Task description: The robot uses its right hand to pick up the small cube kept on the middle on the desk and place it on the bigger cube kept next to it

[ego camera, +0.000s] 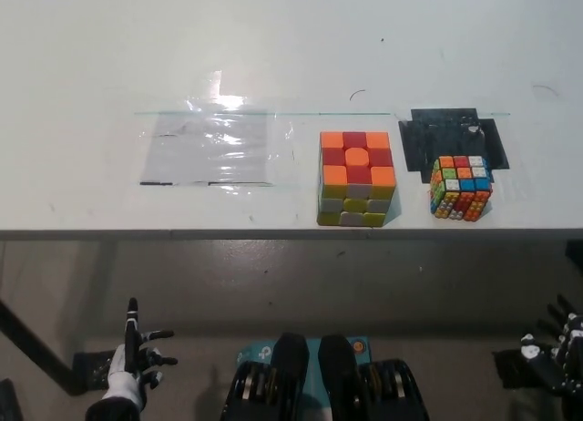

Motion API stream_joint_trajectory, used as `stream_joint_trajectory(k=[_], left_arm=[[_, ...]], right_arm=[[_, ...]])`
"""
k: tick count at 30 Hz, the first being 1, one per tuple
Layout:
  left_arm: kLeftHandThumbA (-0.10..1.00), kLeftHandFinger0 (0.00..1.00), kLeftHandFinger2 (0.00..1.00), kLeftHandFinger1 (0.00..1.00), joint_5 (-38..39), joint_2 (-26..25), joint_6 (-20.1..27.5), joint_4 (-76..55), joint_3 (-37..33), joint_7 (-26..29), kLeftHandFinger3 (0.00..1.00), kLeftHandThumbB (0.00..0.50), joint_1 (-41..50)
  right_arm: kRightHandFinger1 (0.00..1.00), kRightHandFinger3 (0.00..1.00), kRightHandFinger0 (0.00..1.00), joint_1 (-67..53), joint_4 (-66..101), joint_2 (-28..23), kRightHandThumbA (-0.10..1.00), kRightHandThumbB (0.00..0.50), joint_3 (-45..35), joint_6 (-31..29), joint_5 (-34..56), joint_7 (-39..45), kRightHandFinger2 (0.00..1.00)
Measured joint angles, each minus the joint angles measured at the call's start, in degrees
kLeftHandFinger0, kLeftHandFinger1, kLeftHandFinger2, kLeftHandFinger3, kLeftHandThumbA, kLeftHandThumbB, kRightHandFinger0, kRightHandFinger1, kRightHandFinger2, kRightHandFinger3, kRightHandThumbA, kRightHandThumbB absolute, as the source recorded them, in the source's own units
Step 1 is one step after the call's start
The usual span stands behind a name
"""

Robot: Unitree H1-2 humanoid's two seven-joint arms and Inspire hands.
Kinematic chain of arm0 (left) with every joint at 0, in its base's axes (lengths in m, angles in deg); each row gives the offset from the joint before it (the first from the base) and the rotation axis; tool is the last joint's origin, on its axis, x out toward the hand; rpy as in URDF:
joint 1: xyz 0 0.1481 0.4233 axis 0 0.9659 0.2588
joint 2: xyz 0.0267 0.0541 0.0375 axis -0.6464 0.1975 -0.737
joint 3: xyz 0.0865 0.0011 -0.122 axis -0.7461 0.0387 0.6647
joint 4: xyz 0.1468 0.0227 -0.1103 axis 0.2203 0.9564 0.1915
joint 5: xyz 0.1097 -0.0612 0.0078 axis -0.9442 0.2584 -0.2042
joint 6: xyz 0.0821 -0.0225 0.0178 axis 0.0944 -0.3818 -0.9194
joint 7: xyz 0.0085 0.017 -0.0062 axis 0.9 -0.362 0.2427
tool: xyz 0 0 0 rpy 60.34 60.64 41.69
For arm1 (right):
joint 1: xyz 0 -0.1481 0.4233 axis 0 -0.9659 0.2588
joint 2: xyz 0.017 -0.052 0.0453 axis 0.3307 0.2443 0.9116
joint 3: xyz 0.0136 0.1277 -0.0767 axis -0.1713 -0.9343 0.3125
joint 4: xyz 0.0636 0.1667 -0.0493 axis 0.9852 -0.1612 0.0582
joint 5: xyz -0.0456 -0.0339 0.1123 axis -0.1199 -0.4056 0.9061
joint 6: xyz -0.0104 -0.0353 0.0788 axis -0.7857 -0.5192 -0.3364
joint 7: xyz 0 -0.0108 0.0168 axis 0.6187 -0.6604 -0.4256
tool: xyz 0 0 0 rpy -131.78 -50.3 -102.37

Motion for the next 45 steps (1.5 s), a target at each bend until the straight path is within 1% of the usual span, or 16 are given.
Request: stream_joint_trajectory(k=[2,6,17,19,21,25,26,28,29,32,35,37,40,41,42,45], left_arm=[[1.0,0.01,0.07,0.28,0.4,-0.13,0.51,0.19,0.23,0.03,0.0,0.5,-0.01],[1.0,0.01,0.07,0.28,0.73,-0.35,1.08,0.41,0.28,0.06,0.0,0.5,-0.07],[1.0,0.01,0.08,0.28,1.49,-0.62,1.59,0.83,0.37,0.45,0.0,0.5,-0.08],[1.0,0.01,0.08,0.27,1.56,-0.62,1.6,0.83,0.35,0.46,0.01,0.5,-0.09],[1.0,0.0,0.07,0.27,1.6,-0.65,1.62,0.88,0.33,0.46,0.0,0.5,-0.08],[1.0,0.0,0.07,0.27,1.61,-0.7,1.62,0.99,0.19,0.56,0.0,0.5,-0.07],[1.0,0.0,0.07,0.28,1.61,-0.7,1.63,0.99,0.16,0.57,0.01,0.5,-0.07],[1.0,0.0,0.06,0.27,1.61,-0.77,1.72,1.05,0.02,0.58,0.0,0.5,-0.05],[1.0,0.0,0.05,0.26,1.61,-0.79,1.75,1.13,-0.04,0.59,0.0,0.5,-0.05],[1.0,0.0,0.03,0.23,1.62,-0.78,1.83,1.31,-0.15,0.6,0.0,0.5,-0.03],[1.0,0.0,0.05,0.25,1.68,-0.78,1.85,1.46,-0.14,0.59,0.0,0.5,-0.03],[1.0,0.0,0.05,0.25,1.7,-0.87,1.85,1.54,-0.15,0.6,0.0,0.5,-0.03],[1.0,0.0,0.03,0.23,1.75,-0.89,1.85,1.56,-0.15,0.6,0.0,0.5,-0.06],[1.0,0.0,0.03,0.23,1.76,-0.89,1.86,1.57,-0.16,0.6,0.0,0.5,-0.05],[1.0,0.0,0.04,0.25,1.77,-0.91,1.86,1.57,-0.17,0.6,0.01,0.5,-0.05],[1.0,0.0,0.03,0.25,1.77,-0.94,1.86,1.57,-0.25,0.6,0.0,0.5,-0.06]], right_arm=[[0.85,1.0,0.59,-0.56,2.97,-0.42,0.46,0.099,-0.03,-0.06,-0.2,0.0,0.94],[0.86,1.0,0.62,-2.2,9.57,-1.39,0.44,0.069,-0.19,0.28,-0.18,0.18,0.96],[0.82,1.0,0.61,-6.77,28.05,-3.47,0.5,0.111,1.47,4.46,-0.32,2.71,0.95],[0.84,1.0,0.67,-6.87,29.9,-3.88,0.47,0.101,2.01,4.93,-0.48,3.28,0.96],[0.78,1.0,0.63,-6.79,32.57,-4.4,0.49,0.11,2.47,5.56,-0.84,3.81,0.91],[0.74,1.0,0.65,-5.4,37.7,-5.93,0.47,0.099,2.73,6.37,-2.15,4.57,0.87],[0.61,1.0,0.52,-4.98,38.41,-6.32,0.47,0.124,2.74,6.51,-2.45,4.73,0.84],[0.54,1.0,0.44,-2.82,40.75,-7.69,0.5,0.147,2.83,7.47,-3.65,5.22,0.83],[0.48,1.0,0.34,-1.64,41.57,-8.41,0.53,0.176,2.89,7.96,-4.08,5.42,0.83],[0.57,1.0,0.4,3.77,42.1,-11.01,0.52,0.2,3.1,9.31,-5.57,6.26,0.86],[1.0,1.0,0.8,7.59,41.67,-12.51,0.48,0.216,3.93,10.31,-6.85,6.87,1.0],[1.0,1.0,0.84,9.43,39.96,-13.17,0.54,0.237,5.5,10.45,-8.09,7.46,1.0],[1.0,1.0,1.0,11.31,37.65,-14.07,0.65,0.295,7.81,10.53,-9.72,8.39,1.0],[1.0,1.0,1.0,11.7,36.92,-14.31,0.66,0.302,8.42,10.53,-10.36,8.69,1.0],[1.0,1.0,1.0,12.05,36.26,-14.58,0.78,0.329,9.07,10.54,-10.82,8.97,1.0],[1.0,1.0,1.0,13.28,34.44,-15.86,0.87,0.405,11.3,10.68,-12.75,10.24,1.0]])
